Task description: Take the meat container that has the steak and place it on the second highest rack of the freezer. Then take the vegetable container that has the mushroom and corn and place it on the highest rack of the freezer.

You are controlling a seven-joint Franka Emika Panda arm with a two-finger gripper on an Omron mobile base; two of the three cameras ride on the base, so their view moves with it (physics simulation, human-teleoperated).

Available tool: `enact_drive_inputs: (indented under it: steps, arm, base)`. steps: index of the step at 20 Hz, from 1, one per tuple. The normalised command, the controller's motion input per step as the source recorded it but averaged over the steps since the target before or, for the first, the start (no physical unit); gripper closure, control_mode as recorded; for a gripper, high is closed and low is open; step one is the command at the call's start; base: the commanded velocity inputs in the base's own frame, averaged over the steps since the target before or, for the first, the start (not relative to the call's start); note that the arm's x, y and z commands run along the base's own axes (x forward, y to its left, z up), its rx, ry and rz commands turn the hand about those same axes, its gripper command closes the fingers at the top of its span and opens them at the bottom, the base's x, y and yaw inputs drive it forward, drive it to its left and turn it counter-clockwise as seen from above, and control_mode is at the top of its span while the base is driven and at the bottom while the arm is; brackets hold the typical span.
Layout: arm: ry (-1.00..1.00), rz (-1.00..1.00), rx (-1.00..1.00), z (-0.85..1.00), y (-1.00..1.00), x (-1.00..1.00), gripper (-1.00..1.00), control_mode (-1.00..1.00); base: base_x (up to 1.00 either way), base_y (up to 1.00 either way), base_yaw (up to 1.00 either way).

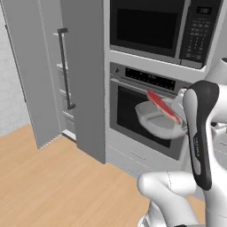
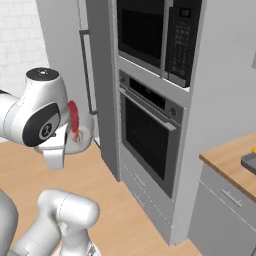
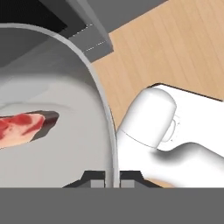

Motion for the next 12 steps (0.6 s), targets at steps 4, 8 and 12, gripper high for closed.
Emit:
enact_drive_inputs:
  steps: [4,8,12]
  arm:
    - [0.0,0.0,0.0,0.0,0.0,0.0,1.0,1.0]
    - [0.0,0.0,0.0,0.0,0.0,0.0,1.0,1.0]
    - [0.0,0.0,0.0,0.0,0.0,0.0,1.0,1.0]
  base:
    - [0.23,1.0,-0.28]
    - [0.56,1.0,-0.33]
    - [0.79,0.64,-0.1]
